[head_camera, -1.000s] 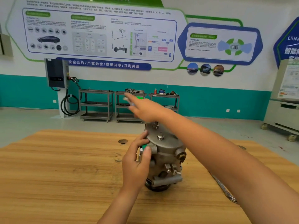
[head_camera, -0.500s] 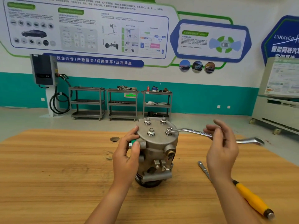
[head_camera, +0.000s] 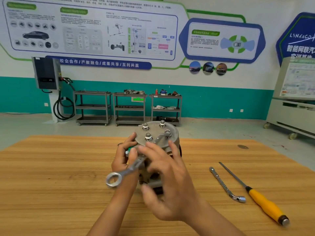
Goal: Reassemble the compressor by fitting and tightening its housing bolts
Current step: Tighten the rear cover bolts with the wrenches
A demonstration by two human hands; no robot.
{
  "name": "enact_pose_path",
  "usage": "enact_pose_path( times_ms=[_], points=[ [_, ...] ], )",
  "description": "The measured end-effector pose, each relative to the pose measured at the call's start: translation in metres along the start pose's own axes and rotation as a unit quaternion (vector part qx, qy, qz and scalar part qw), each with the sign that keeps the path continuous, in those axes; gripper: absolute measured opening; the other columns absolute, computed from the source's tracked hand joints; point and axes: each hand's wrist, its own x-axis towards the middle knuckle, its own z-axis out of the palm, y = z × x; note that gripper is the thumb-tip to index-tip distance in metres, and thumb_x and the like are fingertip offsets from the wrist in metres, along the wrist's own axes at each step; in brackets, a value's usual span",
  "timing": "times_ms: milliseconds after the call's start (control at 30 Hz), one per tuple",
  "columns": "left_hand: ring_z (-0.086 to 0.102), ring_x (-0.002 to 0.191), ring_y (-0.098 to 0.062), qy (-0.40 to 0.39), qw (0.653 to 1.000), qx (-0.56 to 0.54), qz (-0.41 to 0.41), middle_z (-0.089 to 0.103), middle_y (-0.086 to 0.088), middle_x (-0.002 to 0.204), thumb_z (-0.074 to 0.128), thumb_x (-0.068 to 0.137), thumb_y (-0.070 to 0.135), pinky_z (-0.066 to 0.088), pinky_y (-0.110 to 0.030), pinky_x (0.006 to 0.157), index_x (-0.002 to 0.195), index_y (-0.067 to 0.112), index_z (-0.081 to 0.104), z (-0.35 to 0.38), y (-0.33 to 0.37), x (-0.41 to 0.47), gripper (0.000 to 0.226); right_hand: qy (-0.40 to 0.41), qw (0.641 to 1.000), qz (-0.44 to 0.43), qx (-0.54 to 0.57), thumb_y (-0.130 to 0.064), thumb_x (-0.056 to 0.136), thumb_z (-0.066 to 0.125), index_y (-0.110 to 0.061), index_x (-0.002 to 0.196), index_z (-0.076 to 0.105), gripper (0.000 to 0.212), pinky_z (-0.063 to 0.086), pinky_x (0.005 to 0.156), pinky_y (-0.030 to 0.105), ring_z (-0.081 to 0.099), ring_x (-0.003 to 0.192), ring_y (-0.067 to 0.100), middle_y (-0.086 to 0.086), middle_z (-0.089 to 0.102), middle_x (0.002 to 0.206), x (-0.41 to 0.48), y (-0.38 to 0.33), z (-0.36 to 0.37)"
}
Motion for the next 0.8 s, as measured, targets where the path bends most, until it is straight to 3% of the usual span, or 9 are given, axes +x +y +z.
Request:
enact_pose_path(
  times_ms=[67, 133, 200, 267, 400, 533, 633, 733, 800],
  points=[
    [0.057, 0.107, 0.002, 0.015, 0.99, -0.143, -0.004, 0.064, 0.009, 0.114, 0.078, 0.057, 0.061, 0.034, -0.036, 0.109, 0.102, 0.036, 0.062, 0.022, 0.022, -0.002, 0.054, -0.092, 0.995, -0.01, -0.047, -0.034, 0.087, 0.042, -0.016, 0.129, 0.041, 0.046, 0.018, 0.113, 0.052, 0.047, 0.128, 0.027, 0.013, 0.057, 0.131, 0.023, -0.005, 0.005],
    [0.035, 0.133, -0.01, 0.015, 0.955, -0.274, 0.11, 0.043, -0.003, 0.141, 0.055, 0.083, 0.059, 0.024, -0.036, 0.11, 0.121, 0.04, 0.056, 0.04, 0.026, -0.008, 0.043, -0.229, 0.962, -0.005, -0.147, -0.044, 0.094, 0.029, -0.023, 0.145, 0.03, 0.055, 0.012, 0.112, 0.055, 0.038, 0.134, 0.03, 0.016, 0.044, 0.142, 0.051, -0.005, 0.013],
    [0.051, 0.12, -0.017, 0.002, 0.987, -0.142, 0.079, 0.054, -0.02, 0.126, 0.046, 0.086, 0.04, 0.037, -0.023, 0.092, 0.111, 0.034, 0.054, 0.028, 0.026, -0.001, 0.027, -0.353, 0.908, 0.024, -0.224, -0.047, 0.098, 0.023, -0.026, 0.148, 0.021, 0.054, -0.001, 0.112, 0.055, 0.02, 0.142, 0.028, 0.014, 0.02, 0.155, 0.081, 0.008, 0.022],
    [0.059, 0.077, 0.008, 0.027, 0.998, 0.033, 0.042, 0.067, 0.01, 0.082, 0.045, 0.077, 0.043, 0.04, -0.009, 0.065, 0.09, 0.03, 0.055, 0.012, 0.01, 0.001, 0.02, -0.411, 0.875, 0.06, -0.249, -0.049, 0.099, 0.023, -0.021, 0.146, 0.028, 0.054, -0.004, 0.111, 0.059, 0.018, 0.143, 0.023, 0.006, 0.011, 0.158, 0.108, 0.033, 0.029],
    [0.053, 0.113, 0.008, 0.008, 0.998, 0.046, 0.045, 0.06, 0.017, 0.117, 0.044, 0.081, 0.038, 0.039, -0.006, 0.088, 0.095, 0.023, 0.059, 0.005, 0.0, 0.003, 0.025, -0.467, 0.843, 0.18, -0.196, -0.056, 0.098, 0.013, -0.029, 0.147, 0.029, 0.058, 0.008, 0.11, 0.06, 0.021, 0.142, 0.022, -0.004, 0.013, 0.158, 0.142, 0.093, 0.021],
    [0.051, 0.117, 0.005, 0.005, 0.999, 0.023, 0.04, 0.061, 0.022, 0.117, 0.046, 0.079, 0.037, 0.04, -0.008, 0.091, 0.094, 0.021, 0.061, 0.003, -0.002, 0.003, 0.027, -0.391, 0.865, 0.298, -0.102, -0.04, 0.103, 0.024, -0.024, 0.146, 0.03, 0.047, 0.019, 0.112, 0.039, 0.027, 0.139, 0.021, 0.001, 0.027, 0.154, 0.135, 0.14, 0.001],
    [0.052, 0.117, 0.004, 0.004, 0.999, 0.023, 0.034, 0.061, 0.021, 0.117, 0.046, 0.078, 0.039, 0.04, -0.007, 0.089, 0.094, 0.023, 0.061, 0.005, 0.0, 0.003, 0.027, -0.225, 0.876, 0.423, 0.054, -0.019, 0.099, 0.042, -0.03, 0.15, 0.015, 0.058, 0.036, 0.098, 0.032, 0.043, 0.124, 0.02, 0.01, 0.029, 0.152, 0.112, 0.158, -0.015],
    [0.051, 0.117, 0.005, 0.0, 0.999, 0.028, 0.033, 0.06, 0.02, 0.119, 0.046, 0.077, 0.04, 0.039, -0.006, 0.089, 0.093, 0.025, 0.061, 0.007, 0.001, 0.003, 0.027, 0.036, 0.83, 0.531, 0.166, -0.007, 0.092, 0.055, -0.033, 0.149, -0.007, 0.088, 0.042, 0.083, 0.025, 0.051, 0.111, 0.017, 0.014, 0.042, 0.141, 0.083, 0.156, -0.028],
    [0.051, 0.117, 0.006, -0.009, 0.999, 0.028, 0.028, 0.059, 0.02, 0.119, 0.046, 0.078, 0.04, 0.039, -0.005, 0.089, 0.094, 0.027, 0.06, 0.009, 0.002, 0.003, 0.026, 0.209, 0.769, 0.559, 0.229, -0.004, 0.089, 0.058, -0.03, 0.148, -0.014, 0.096, 0.041, 0.09, 0.029, 0.052, 0.116, 0.015, 0.01, 0.046, 0.139, 0.062, 0.151, -0.035]
  ],
)
